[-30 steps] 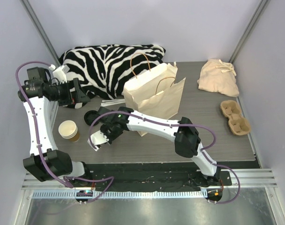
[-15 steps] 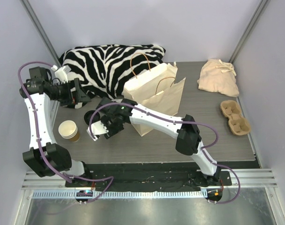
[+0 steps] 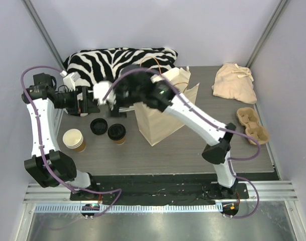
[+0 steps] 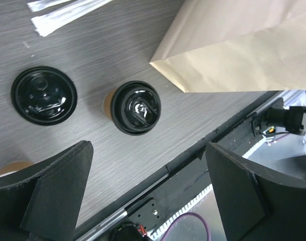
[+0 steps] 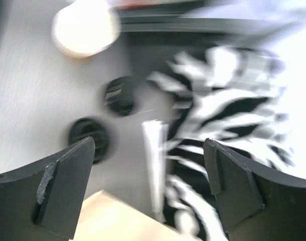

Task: Pack the takeout coffee

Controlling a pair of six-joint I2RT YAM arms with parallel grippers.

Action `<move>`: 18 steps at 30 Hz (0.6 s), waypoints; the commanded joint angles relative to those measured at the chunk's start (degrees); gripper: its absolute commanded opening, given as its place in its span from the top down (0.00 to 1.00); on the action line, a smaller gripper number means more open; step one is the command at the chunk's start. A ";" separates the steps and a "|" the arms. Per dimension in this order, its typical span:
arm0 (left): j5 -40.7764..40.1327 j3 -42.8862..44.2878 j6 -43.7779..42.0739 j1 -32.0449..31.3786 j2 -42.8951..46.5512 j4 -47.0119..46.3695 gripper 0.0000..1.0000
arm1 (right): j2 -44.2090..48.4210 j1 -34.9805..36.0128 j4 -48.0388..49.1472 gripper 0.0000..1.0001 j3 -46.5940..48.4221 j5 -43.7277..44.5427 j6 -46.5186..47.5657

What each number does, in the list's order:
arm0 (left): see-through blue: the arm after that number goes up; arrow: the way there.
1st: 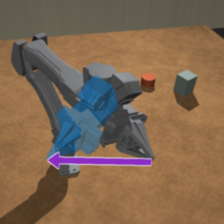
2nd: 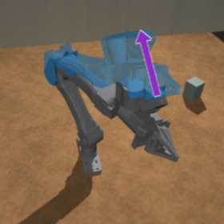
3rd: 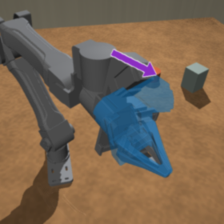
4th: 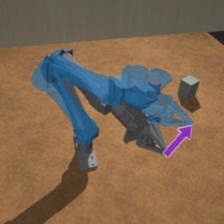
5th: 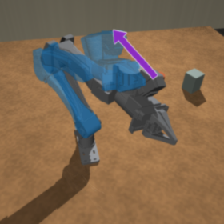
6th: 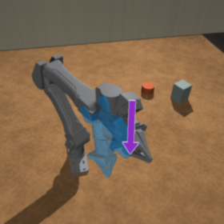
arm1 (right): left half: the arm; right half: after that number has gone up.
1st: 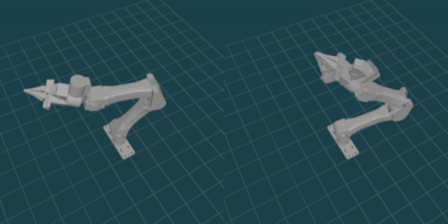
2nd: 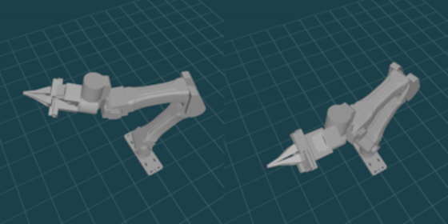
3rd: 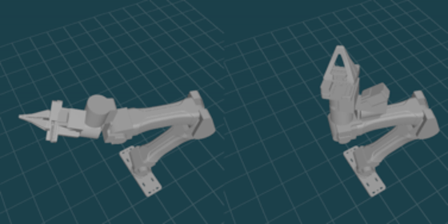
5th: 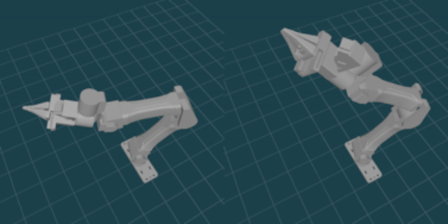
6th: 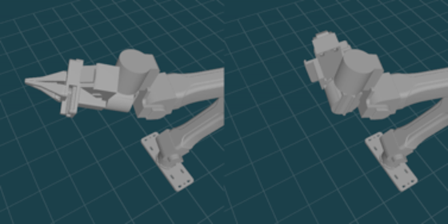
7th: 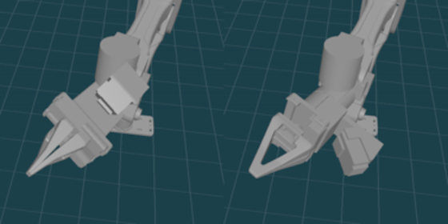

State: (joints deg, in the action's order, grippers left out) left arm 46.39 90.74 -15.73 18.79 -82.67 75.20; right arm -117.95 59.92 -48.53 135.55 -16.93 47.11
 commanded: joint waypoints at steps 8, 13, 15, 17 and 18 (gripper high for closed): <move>6.17 1.11 1.04 -0.68 1.46 -5.84 0.00 | 11.25 -29.14 25.94 0.00 9.30 2.52 -26.36; 4.50 1.37 3.50 -1.47 0.76 -8.13 0.00 | 10.38 -42.75 22.71 0.00 5.70 -4.50 -28.48; 4.06 1.63 3.86 -1.65 0.58 -8.40 0.00 | 9.24 -44.27 15.86 0.00 5.69 -8.54 -24.01; 3.71 1.81 4.38 -1.91 0.32 -8.84 0.00 | 8.09 -45.24 8.51 0.00 5.25 -12.49 -21.38; 3.62 1.81 4.39 -1.82 0.23 -8.93 0.00 | 7.74 -45.33 5.67 0.00 5.43 -13.73 -16.40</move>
State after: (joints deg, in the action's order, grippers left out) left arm 50.19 90.74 -12.86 17.30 -82.78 69.10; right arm -108.25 14.52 -30.39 141.49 -21.34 23.22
